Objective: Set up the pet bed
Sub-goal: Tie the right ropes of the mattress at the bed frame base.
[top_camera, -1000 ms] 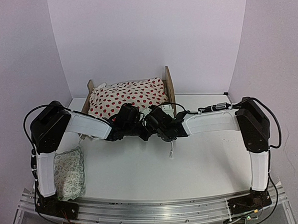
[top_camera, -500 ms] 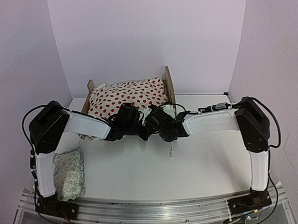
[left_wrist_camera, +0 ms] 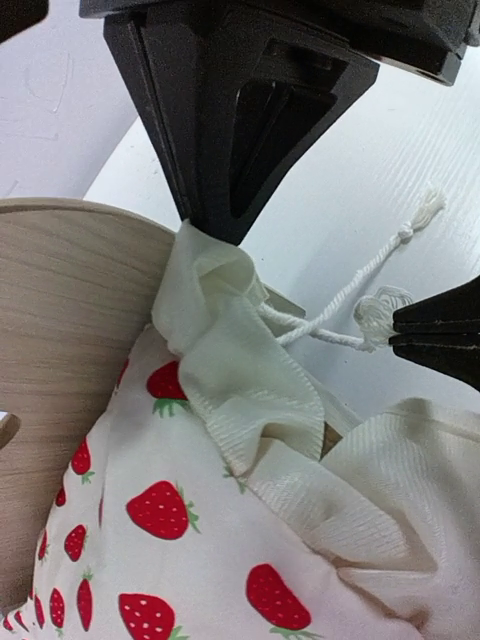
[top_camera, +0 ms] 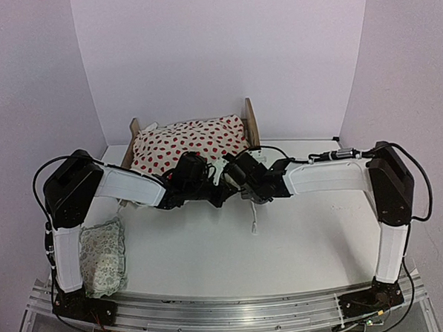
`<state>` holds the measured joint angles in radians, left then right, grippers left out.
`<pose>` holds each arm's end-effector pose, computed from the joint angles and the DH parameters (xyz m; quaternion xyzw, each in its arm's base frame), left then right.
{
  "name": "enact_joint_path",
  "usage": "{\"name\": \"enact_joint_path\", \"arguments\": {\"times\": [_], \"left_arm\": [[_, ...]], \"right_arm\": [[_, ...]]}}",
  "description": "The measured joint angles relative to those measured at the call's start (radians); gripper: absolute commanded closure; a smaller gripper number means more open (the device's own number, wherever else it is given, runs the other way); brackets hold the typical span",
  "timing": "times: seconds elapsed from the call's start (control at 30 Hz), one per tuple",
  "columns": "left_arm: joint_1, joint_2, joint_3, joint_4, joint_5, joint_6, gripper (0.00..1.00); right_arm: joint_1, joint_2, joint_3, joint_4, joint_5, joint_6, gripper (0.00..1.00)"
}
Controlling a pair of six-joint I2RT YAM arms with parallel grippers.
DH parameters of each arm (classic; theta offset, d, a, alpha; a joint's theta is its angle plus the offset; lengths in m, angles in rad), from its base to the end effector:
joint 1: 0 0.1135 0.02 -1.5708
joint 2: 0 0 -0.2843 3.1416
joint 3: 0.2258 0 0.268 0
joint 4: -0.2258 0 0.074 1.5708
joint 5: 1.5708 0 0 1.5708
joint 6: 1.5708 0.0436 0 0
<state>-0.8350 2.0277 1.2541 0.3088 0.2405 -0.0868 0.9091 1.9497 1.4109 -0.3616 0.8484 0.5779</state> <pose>0.3133 -0.3615 0.1769 0.3674 0.7634 -0.3233 0.4216 0.2986 0.3302 0.2145 -0.0083 0.8712 -0.0832 0.4838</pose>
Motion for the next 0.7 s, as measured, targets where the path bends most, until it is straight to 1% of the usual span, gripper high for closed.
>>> {"name": "enact_joint_path", "arguments": {"times": [0.17, 0.37, 0.43, 0.47, 0.5, 0.57, 0.6, 0.63, 0.7], "left_arm": [[0.0, 0.017, 0.032, 0.041, 0.024, -0.042, 1.0], [0.0, 0.091, 0.119, 0.071, 0.04, -0.077, 1.0], [0.0, 0.123, 0.152, 0.069, 0.044, -0.084, 1.0], [0.0, 0.138, 0.166, 0.068, 0.045, -0.089, 1.0], [0.0, 0.153, 0.179, 0.067, 0.049, -0.093, 1.0], [-0.002, 0.177, 0.199, 0.066, 0.053, -0.1, 1.0], [-0.003, 0.188, 0.206, 0.066, 0.054, -0.103, 1.0], [-0.005, 0.194, 0.212, 0.065, 0.053, -0.107, 1.0], [-0.005, 0.205, 0.227, 0.067, 0.052, -0.116, 1.0]], "right_arm": [[-0.027, -0.065, -0.044, -0.001, -0.072, 0.022, 1.0], [-0.039, -0.139, -0.087, 0.002, -0.145, 0.037, 1.0], [-0.04, -0.166, -0.108, 0.003, -0.167, 0.05, 0.95], [-0.041, -0.177, -0.119, 0.004, -0.179, 0.057, 0.91], [-0.043, -0.191, -0.133, 0.004, -0.196, 0.064, 0.84], [-0.044, -0.213, -0.154, -0.003, -0.222, 0.076, 0.6], [-0.046, -0.223, -0.164, -0.006, -0.235, 0.08, 0.51], [-0.048, -0.233, -0.172, -0.007, -0.25, 0.087, 0.48], [-0.053, -0.249, -0.189, -0.008, -0.276, 0.088, 0.45]]}}
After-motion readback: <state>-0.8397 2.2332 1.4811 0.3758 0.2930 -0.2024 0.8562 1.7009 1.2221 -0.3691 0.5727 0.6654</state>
